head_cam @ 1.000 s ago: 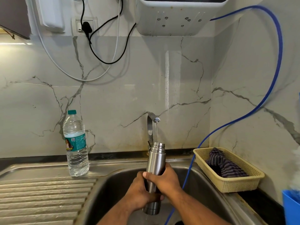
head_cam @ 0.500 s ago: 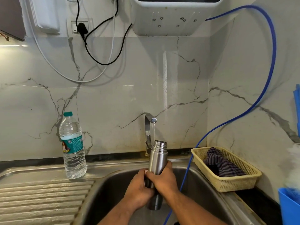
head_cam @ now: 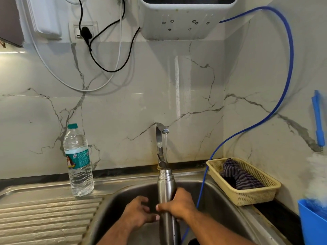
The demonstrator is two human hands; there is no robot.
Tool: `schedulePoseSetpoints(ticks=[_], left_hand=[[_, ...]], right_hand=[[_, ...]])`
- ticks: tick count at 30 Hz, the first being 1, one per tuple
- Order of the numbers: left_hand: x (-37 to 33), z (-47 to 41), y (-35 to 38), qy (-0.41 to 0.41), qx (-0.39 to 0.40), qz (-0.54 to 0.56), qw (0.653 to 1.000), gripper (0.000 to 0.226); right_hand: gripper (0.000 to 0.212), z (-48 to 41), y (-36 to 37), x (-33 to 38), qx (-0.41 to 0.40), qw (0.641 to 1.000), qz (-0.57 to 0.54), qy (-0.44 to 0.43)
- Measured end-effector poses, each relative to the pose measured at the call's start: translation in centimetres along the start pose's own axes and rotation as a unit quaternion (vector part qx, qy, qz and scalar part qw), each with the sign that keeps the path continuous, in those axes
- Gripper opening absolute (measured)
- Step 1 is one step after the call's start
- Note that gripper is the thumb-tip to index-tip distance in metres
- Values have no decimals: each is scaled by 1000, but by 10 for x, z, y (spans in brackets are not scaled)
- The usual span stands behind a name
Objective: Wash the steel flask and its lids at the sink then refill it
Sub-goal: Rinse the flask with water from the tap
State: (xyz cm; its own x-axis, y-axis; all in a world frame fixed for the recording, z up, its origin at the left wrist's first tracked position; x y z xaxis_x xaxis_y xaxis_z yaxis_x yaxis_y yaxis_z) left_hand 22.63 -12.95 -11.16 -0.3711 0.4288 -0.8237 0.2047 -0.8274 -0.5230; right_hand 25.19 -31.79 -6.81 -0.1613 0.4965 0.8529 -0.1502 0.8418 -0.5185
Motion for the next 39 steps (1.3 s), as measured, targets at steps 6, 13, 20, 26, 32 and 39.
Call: schedulePoseSetpoints(ticks=[6,13,20,26,32,39], left_hand=[[1,-3,5,14,34,4,999,95],[-2,0,13,26,79,16,996,113],[-3,8,16,21,101,-24,994,103],[-13,20,17,49,120,-13,991,93],[-23,34,26,67,171,-55,981,102],[-13,32,12,9,96,-133,986,74]], right_hand=[[63,-1,-3,6,-23,999,-26,-14],[69,-6,-18,19,-77,993,-60,-73],[68,-3,-26,25,-90,991,-29,-90],[68,6,-27,32,-85,992,-9,-97],[65,21,-25,47,-62,991,5,-118],[71,31,-47,66,-107,980,2,-169]])
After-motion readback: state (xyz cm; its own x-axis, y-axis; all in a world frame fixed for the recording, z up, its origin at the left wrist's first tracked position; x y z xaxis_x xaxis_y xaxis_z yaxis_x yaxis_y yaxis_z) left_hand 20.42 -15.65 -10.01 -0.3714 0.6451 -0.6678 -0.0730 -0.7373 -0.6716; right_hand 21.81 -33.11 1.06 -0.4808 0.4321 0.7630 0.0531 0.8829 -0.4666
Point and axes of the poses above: each hand's wrist, its own z-axis away from the middle knuckle, its own y-axis out of the palm, x = y × z, the point moved 9 cm from there along -z, towards the middle knuckle, and after that the axes turned 8 degrees about -y, right-handed, at the moved point
